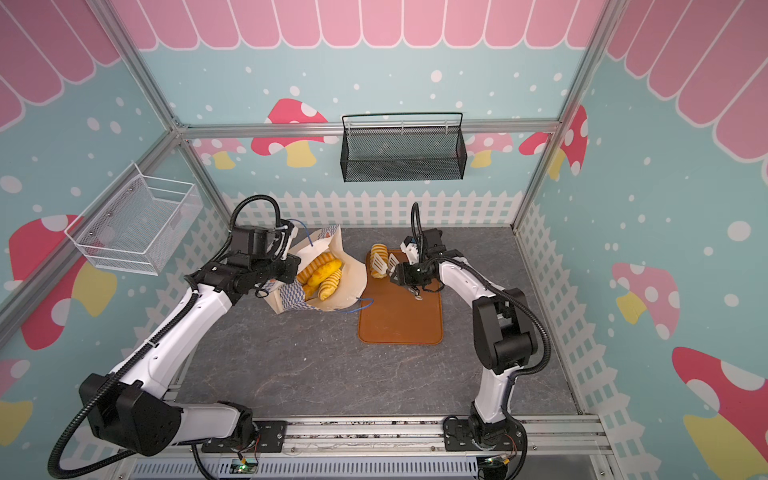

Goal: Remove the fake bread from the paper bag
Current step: 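Lower the bread onto the tray and open the tongs to release it, then move the open tongs back into the bag mouth with the right gripper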

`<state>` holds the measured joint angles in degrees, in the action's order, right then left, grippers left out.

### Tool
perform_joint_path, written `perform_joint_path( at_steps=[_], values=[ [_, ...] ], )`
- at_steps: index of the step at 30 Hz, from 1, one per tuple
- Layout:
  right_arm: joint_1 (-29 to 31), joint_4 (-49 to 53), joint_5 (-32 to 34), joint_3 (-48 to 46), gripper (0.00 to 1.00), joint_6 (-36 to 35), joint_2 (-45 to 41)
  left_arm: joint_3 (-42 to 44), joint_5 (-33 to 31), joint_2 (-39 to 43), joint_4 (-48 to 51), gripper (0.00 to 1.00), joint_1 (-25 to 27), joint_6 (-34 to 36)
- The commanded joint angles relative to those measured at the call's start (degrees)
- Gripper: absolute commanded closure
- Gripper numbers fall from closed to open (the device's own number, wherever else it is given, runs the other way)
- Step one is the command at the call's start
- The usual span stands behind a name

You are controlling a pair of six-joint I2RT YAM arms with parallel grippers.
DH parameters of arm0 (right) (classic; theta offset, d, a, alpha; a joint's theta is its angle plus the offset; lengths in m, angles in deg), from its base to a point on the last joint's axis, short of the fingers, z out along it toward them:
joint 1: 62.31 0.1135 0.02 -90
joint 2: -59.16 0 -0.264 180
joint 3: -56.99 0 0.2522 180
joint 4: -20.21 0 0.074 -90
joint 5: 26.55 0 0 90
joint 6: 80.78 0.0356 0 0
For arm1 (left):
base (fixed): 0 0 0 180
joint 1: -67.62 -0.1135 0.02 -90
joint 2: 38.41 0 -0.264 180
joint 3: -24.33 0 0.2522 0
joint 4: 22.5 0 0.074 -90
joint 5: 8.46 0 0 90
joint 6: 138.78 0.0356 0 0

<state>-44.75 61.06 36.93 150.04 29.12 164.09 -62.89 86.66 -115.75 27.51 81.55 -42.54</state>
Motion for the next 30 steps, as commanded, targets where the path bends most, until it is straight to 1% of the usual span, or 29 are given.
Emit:
perform_joint_path(
  at_steps=[1, 11, 18, 26, 30],
  values=[
    [-0.2, 0.9, 0.2, 1.4, 0.45, -1.4, -2.5, 0.4, -0.9, 1.0, 2.2, 1.0, -0.6, 0.8],
    [-0.2, 2.3, 1.5, 1.5, 0.46, -1.9, -5.6, 0.5, -1.2, 1.3, 2.2, 1.0, -0.6, 1.0],
    [-0.2, 5.3, 3.5, 2.3, 0.46, -3.1, -9.1, 0.2, -1.4, 1.2, 2.2, 1.0, -0.6, 1.2],
    [-0.1, 10.8, 4.7, 4.1, 0.46, -7.9, -15.2, -1.3, -2.2, 1.4, 2.1, 1.0, 0.1, 2.7],
    [0.1, 11.1, 3.2, 2.6, 0.46, -11.1, -19.8, -2.0, -5.2, 1.5, 2.1, 1.0, 2.2, 4.2]
  ],
)
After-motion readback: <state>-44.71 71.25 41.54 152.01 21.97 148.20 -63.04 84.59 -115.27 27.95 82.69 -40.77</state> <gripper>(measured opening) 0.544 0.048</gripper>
